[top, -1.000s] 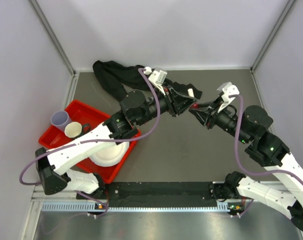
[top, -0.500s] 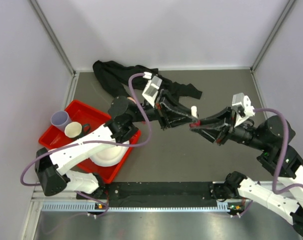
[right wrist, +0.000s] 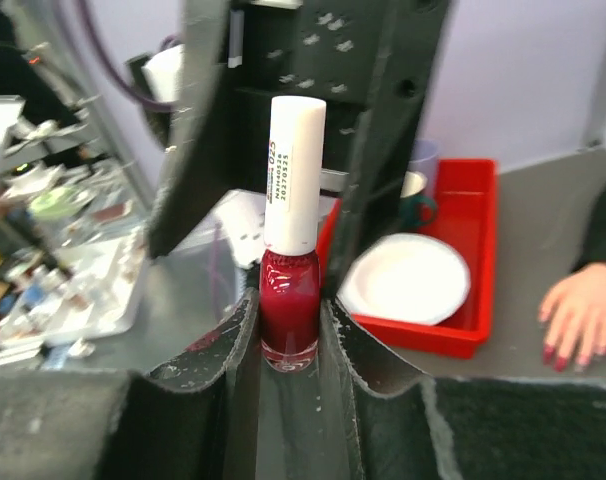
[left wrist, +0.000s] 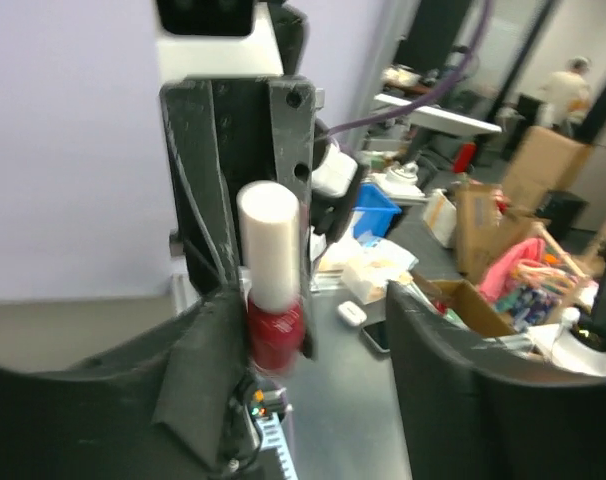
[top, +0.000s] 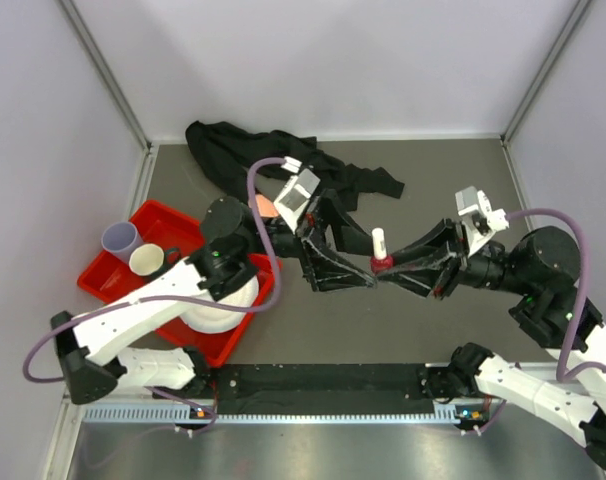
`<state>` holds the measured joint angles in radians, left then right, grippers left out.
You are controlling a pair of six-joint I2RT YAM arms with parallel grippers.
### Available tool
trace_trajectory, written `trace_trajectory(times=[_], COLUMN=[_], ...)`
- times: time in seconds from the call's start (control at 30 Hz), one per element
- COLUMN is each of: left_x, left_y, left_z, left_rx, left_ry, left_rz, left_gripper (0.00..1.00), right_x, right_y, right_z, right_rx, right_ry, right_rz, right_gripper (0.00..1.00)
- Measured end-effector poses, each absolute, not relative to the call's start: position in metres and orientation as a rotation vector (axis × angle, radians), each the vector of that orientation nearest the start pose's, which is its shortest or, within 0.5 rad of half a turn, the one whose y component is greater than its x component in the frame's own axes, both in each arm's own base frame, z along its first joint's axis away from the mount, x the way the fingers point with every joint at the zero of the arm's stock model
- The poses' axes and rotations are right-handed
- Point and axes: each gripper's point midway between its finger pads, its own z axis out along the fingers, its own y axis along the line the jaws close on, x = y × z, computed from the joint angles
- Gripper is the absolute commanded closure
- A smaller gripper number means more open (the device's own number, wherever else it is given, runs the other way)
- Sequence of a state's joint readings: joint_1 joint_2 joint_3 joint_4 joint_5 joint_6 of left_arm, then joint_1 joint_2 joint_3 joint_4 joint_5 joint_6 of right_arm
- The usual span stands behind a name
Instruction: Paint the nails
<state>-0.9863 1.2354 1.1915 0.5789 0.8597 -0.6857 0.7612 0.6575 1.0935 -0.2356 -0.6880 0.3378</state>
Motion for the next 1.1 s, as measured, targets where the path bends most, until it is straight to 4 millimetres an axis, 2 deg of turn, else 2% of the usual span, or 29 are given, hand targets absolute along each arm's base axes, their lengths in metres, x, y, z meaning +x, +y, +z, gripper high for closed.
trace_trajectory(times=[0.1, 0.13, 0.2, 0.33, 0.4, 0.47, 0.6, 0.7, 0.83, 1.1], left_x=[0.072, 0.076, 0.084, 0.114, 0.133, 0.154, 0.181, 0.191, 0.198, 0.209], left_y=[-0.359, -0.355, -0.346, -0.337, -0.337, -0.341, -0.354, -0.361, -0.365, -0.370], left_z=[0.469, 0.469, 0.471, 0.480, 0.479, 0.478, 0.469, 0.456, 0.449, 0.448], left_rx=[1.036, 1.013, 0.962, 0.804, 0.716, 0.640, 0.559, 0.525, 0.490, 0.434], left_ry=[1.079, 1.100, 1.133, 1.209, 1.272, 1.347, 1.450, 1.505, 1.535, 1.554], left_rz=[-1.725, -1.678, -1.591, -1.443, -1.377, -1.311, -1.241, -1.223, -1.216, -1.206], left_gripper=[0.23, 0.17, 0.16, 0.18, 0.24, 0.27, 0.26, 0.21, 0.20, 0.27], right_x=[0.085, 0.091, 0.098, 0.115, 0.126, 0.140, 0.165, 0.178, 0.187, 0.190], right_y=[0.231, 0.229, 0.225, 0.218, 0.215, 0.214, 0.210, 0.206, 0.201, 0.198], right_z=[0.438, 0.441, 0.446, 0.448, 0.445, 0.439, 0.424, 0.418, 0.413, 0.412], right_rx=[-0.864, -0.845, -0.820, -0.777, -0.753, -0.725, -0.670, -0.635, -0.605, -0.592], right_ry=[1.289, 1.294, 1.292, 1.310, 1.338, 1.376, 1.464, 1.507, 1.534, 1.543], right_rz=[1.264, 1.225, 1.169, 1.059, 1.001, 0.941, 0.828, 0.762, 0.711, 0.689], right_gripper=[1.00, 1.00, 1.00, 1.00, 1.00, 1.00, 1.00, 1.00, 1.00, 1.00])
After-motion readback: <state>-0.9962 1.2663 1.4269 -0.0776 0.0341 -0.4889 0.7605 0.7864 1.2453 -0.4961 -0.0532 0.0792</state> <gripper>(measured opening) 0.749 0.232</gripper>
